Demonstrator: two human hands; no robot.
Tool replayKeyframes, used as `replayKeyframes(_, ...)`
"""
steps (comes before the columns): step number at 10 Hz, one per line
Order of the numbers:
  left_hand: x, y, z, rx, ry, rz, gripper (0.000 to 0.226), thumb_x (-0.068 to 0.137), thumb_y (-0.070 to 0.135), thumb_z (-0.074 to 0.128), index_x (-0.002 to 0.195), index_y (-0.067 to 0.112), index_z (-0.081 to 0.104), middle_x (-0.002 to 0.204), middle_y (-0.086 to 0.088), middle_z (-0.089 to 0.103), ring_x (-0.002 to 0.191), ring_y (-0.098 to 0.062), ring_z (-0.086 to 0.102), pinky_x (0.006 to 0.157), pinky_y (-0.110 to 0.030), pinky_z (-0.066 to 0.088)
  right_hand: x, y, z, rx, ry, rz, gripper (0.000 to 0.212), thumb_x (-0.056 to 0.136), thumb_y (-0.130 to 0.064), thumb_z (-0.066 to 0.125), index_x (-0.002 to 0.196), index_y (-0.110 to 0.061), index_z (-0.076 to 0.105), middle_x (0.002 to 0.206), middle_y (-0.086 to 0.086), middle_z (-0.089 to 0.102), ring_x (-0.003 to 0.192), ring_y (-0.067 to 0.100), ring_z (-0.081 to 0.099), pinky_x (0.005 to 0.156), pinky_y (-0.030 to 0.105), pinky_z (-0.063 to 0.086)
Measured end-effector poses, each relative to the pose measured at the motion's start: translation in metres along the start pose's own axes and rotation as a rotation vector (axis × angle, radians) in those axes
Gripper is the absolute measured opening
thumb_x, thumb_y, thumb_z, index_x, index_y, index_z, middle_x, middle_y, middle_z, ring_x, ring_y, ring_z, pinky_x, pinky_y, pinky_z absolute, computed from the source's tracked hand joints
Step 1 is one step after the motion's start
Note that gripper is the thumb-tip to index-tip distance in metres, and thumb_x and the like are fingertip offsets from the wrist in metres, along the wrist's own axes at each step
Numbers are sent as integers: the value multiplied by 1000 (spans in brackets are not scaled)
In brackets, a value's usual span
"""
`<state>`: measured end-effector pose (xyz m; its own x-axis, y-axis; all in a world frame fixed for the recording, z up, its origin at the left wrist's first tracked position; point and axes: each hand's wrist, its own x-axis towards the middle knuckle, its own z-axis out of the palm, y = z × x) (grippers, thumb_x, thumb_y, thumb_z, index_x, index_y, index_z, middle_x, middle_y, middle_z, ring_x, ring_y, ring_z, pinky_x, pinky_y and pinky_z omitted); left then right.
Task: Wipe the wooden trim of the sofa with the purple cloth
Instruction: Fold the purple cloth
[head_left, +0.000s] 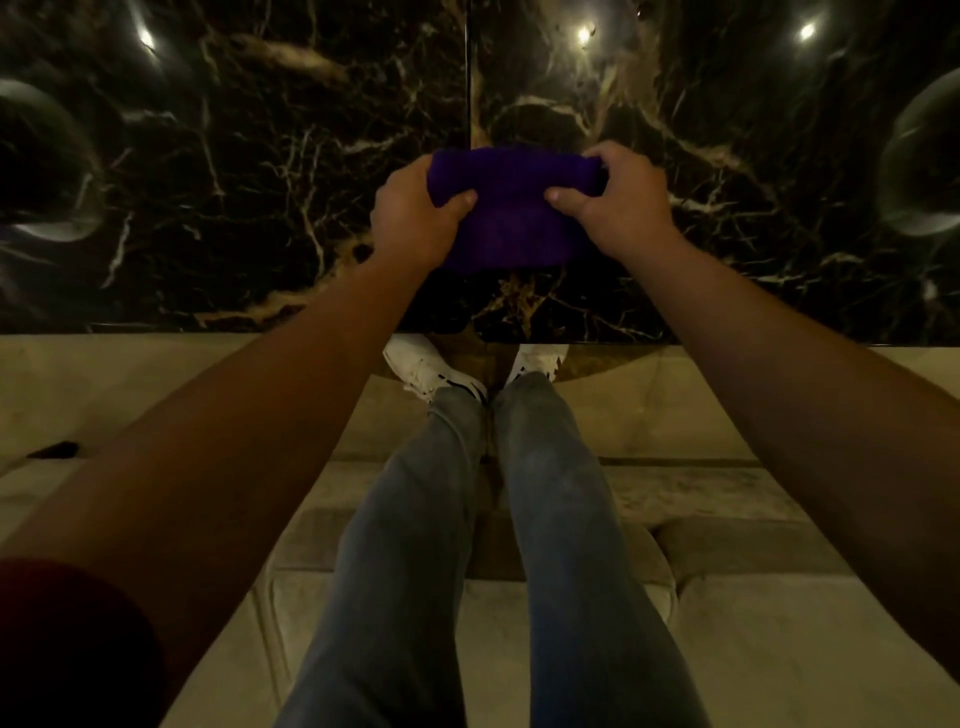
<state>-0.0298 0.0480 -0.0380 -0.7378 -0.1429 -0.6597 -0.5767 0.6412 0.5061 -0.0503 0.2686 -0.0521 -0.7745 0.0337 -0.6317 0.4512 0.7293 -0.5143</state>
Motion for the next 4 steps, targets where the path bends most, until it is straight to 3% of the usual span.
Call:
replayKeyframes(2, 3, -13, -2, 144, 186, -18, 69, 84, 50, 79, 143, 27, 51, 137, -2, 59, 127, -22, 56, 109, -52, 45, -5, 3, 3, -5, 99, 6, 60, 79, -56, 81, 122, -20, 60, 105, -7, 65, 93, 13, 64, 75, 35, 57)
replayKeyframes(4, 3, -20, -12, 186, 222, -69, 80, 84, 50, 80, 151, 31, 42, 150, -6, 47, 135, -25, 51, 114, -57, 39, -8, 9, 4, 39, 124, 128, 49, 83, -50, 81, 119, -24, 61, 89, -9, 65, 85, 14, 67, 79, 44, 61)
